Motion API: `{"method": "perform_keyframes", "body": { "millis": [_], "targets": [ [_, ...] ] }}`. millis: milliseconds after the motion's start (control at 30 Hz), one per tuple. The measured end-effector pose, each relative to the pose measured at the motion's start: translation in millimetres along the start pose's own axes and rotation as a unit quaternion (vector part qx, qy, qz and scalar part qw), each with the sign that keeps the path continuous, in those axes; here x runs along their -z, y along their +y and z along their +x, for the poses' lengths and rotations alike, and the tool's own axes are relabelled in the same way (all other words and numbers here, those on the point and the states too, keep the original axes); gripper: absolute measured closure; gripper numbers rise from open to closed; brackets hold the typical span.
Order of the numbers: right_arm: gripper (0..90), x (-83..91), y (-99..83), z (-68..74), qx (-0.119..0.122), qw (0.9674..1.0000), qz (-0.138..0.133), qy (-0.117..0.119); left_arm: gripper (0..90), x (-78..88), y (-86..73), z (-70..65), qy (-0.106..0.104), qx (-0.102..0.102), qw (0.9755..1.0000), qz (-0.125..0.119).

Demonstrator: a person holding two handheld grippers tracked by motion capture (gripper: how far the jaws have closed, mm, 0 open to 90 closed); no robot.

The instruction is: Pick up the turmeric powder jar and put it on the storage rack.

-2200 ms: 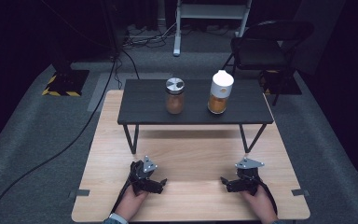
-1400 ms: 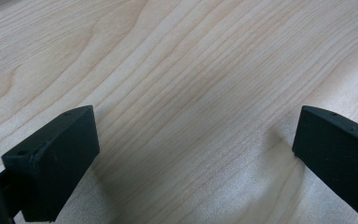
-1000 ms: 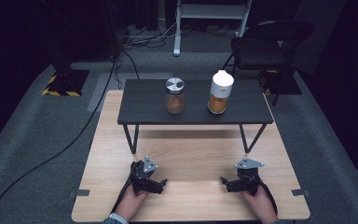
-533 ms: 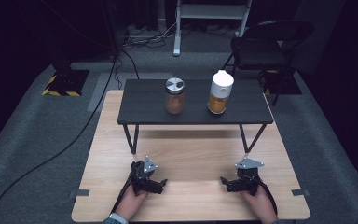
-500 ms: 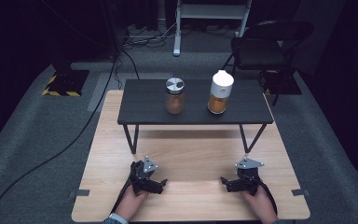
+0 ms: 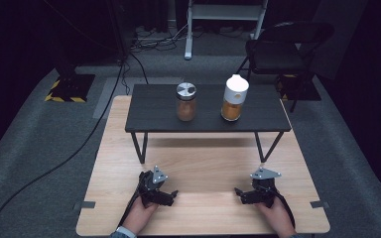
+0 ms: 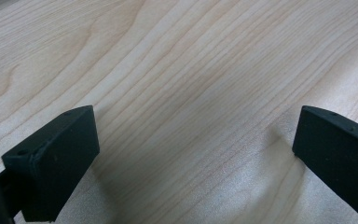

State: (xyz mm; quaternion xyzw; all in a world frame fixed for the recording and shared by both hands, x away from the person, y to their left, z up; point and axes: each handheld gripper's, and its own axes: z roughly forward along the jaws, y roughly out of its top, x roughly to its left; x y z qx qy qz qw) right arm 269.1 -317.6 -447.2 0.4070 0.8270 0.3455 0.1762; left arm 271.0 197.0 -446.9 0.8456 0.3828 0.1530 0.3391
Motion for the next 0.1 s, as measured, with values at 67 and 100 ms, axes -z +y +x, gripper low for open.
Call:
{"method": "perform_keyframes", "body": {
  "millis": [67, 100],
  "targets": [
    [0.0, 0.0, 0.0, 0.0, 0.0, 1.0, 0.0, 0.0, 0.1, 0.0, 0.0, -0.1, 0.0, 0.0, 1.0, 0.0],
    [0.0, 0.0, 0.0, 0.0, 0.0, 1.0, 0.0, 0.0, 0.1, 0.0, 0.0, 0.0, 0.0, 0.0, 1.0, 0.0]
  ]
}}
